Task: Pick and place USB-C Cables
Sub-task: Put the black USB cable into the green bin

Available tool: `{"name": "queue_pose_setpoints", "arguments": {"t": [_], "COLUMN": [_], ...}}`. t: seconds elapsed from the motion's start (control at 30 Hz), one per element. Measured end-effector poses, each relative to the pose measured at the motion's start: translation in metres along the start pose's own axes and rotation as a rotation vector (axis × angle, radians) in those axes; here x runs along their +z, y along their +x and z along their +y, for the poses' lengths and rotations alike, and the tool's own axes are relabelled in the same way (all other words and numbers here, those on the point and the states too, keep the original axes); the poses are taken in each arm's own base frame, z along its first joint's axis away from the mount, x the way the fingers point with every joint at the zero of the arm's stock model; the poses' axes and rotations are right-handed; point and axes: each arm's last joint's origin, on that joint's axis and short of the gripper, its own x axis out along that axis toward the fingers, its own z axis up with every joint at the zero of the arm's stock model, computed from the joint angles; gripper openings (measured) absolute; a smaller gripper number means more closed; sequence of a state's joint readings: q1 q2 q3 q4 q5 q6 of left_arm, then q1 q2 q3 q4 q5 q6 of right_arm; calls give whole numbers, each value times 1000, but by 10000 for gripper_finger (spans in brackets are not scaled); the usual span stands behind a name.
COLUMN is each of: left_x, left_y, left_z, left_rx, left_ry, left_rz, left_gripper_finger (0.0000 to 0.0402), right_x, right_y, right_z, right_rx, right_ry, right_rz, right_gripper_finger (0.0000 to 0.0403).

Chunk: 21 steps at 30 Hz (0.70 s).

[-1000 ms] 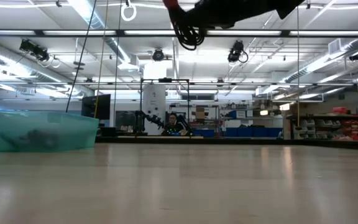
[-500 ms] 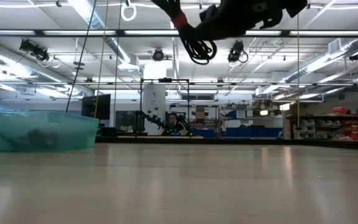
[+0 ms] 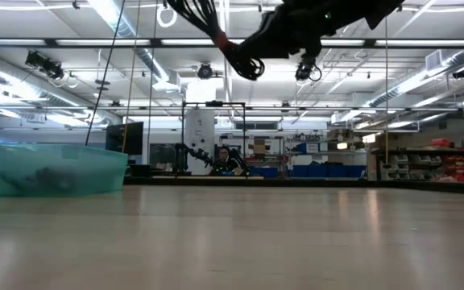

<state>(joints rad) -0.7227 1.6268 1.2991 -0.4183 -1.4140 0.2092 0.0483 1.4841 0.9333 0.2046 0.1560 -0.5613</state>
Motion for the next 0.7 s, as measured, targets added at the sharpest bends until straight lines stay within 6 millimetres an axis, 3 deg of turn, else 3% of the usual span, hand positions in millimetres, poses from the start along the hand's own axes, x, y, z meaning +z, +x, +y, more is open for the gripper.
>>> {"name": "queue_pose_setpoints", "arguments": {"t": [0.27, 0.47, 0.7], "left_x": [-19, -32, -38], "left_y": [17, 32, 48], "left_z": [17, 24, 28], "left_rx": [128, 13, 0], "left_ry": [25, -60, -82], "left_rz": [86, 153, 210], "left_gripper_finger": [225, 293, 311], "right_x": [1, -5, -6], "right_y": [1, 2, 2], "right_z": [-13, -26, -25], "right_rx": [-67, -112, -92], "right_ry": [-30, 4, 36], "right_rz": [-46, -43, -44], "right_gripper_finger": [46, 46, 46]}}
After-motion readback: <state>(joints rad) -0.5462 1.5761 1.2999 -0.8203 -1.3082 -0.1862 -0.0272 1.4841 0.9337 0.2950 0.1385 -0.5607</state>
